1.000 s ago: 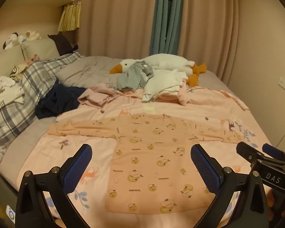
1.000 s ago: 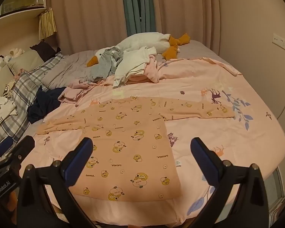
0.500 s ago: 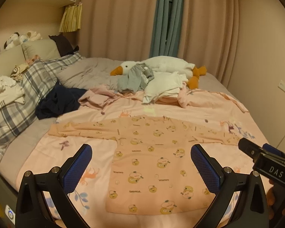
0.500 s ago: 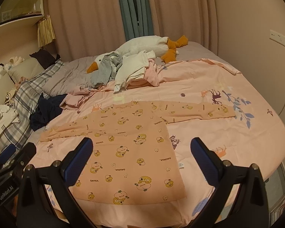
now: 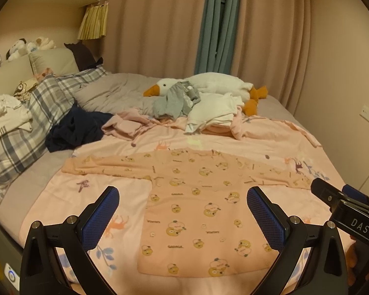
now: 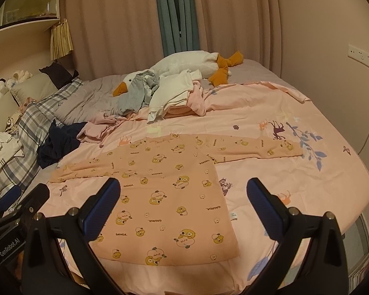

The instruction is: Fold small clothes

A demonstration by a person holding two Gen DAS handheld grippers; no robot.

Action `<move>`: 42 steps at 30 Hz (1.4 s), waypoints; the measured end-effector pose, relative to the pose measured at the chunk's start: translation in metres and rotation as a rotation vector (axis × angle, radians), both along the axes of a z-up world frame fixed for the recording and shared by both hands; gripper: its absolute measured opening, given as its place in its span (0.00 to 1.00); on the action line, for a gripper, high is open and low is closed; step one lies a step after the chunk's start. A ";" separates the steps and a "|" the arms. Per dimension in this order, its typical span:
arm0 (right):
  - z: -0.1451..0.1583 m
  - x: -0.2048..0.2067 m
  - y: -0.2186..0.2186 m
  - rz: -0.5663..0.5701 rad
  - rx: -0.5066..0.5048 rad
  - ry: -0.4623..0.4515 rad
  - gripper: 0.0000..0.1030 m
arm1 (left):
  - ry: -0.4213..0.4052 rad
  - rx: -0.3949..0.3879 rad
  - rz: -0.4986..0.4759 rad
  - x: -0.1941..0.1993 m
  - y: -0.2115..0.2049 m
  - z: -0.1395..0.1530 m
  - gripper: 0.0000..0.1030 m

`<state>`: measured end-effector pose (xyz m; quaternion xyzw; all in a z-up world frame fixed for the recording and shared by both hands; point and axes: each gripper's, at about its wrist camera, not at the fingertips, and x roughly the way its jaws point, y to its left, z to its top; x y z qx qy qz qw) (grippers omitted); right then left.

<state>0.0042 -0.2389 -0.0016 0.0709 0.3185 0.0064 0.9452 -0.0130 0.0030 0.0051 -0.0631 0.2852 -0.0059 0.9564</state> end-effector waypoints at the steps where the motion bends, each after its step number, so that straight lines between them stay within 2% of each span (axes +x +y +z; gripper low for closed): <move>1: 0.000 -0.001 0.000 0.000 0.002 -0.002 1.00 | -0.001 0.001 -0.003 0.000 0.000 0.001 1.00; 42: -0.003 -0.004 0.009 0.027 0.001 0.001 1.00 | -0.004 0.026 -0.009 0.000 -0.006 0.004 1.00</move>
